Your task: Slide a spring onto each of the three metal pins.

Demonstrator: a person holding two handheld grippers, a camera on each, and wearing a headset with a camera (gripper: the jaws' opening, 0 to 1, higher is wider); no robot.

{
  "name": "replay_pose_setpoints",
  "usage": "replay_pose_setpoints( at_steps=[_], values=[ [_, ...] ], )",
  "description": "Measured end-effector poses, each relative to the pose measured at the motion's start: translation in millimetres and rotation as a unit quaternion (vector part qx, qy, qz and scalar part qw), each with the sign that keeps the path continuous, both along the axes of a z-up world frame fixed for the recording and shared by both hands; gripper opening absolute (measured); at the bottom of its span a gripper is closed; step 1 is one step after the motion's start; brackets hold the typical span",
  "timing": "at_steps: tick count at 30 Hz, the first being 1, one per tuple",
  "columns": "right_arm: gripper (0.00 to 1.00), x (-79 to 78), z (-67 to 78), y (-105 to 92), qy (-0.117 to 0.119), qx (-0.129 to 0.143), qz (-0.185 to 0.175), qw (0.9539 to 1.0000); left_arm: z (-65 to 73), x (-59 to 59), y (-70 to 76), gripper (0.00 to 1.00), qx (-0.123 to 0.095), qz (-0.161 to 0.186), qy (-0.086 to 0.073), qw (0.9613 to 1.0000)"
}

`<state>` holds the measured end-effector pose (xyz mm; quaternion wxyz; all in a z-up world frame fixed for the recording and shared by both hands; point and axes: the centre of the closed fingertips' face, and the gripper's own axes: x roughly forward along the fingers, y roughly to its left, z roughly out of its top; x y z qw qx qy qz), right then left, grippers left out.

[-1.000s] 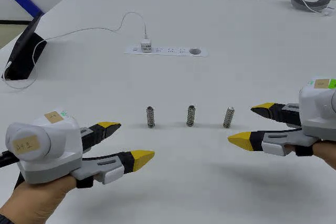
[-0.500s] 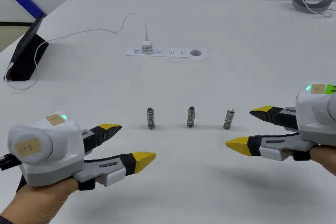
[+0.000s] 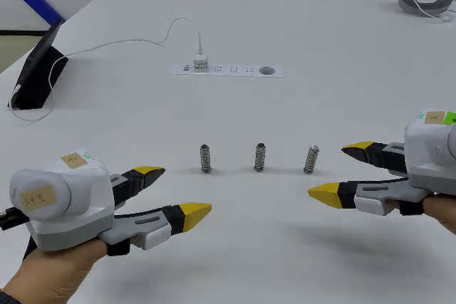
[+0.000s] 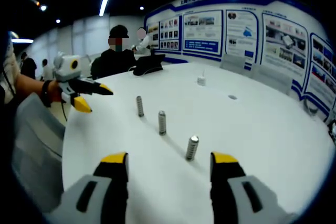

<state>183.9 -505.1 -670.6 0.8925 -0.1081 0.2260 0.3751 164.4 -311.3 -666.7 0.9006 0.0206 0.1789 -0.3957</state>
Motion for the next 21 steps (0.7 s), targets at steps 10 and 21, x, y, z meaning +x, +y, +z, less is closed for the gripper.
replay_pose_setpoints(
  at_steps=[10, 21],
  values=[
    [0.65, 1.4, 2.3, -6.4, -0.003, 0.003, -0.009, 0.9999, 1.4, 5.2, -1.6, 0.63, 0.006, -0.003, 0.000, 1.0000],
    [0.65, 2.7, 4.3, -9.5, -0.006, 0.006, -0.016, 0.9998, 1.0, 9.3, -3.1, 0.63, 0.009, -0.008, 0.000, 0.9999]
  ],
)
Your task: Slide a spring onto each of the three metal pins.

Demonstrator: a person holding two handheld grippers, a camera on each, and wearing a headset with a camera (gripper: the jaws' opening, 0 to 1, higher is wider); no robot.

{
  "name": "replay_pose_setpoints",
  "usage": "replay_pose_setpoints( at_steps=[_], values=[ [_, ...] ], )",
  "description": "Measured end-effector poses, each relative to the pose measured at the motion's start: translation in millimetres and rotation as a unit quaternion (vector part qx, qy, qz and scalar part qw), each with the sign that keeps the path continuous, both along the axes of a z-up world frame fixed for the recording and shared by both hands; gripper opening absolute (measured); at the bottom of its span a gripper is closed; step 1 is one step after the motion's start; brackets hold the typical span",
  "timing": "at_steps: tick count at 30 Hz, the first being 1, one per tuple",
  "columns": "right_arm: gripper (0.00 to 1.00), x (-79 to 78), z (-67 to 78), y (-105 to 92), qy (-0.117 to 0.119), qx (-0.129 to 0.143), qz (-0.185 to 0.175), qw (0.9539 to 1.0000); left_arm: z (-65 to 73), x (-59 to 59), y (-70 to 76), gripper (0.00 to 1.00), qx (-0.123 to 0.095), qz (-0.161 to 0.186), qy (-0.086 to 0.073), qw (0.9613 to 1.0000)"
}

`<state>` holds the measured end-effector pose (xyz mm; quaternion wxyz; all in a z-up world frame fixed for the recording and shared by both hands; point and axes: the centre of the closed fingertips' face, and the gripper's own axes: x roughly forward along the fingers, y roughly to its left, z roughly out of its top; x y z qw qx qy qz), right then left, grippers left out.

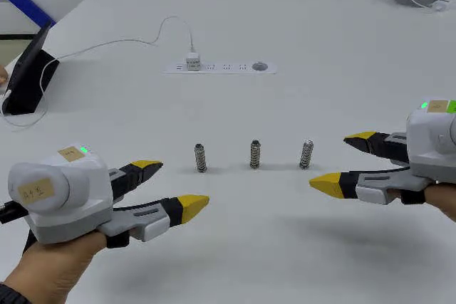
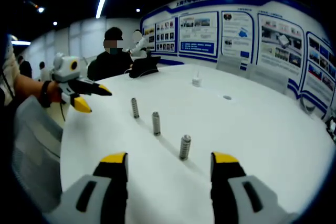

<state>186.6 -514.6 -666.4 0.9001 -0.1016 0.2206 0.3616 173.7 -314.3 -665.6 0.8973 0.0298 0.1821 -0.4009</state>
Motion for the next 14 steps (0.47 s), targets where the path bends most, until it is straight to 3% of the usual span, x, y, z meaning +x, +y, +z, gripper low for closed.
replay_pose_setpoints(
  at_steps=[14],
  values=[
    [0.66, 1.2, 2.0, -1.0, -0.003, 0.001, -0.002, 1.0000, 3.7, 1.5, -1.3, 0.63, 0.000, 0.001, -0.003, 1.0000]
  ],
)
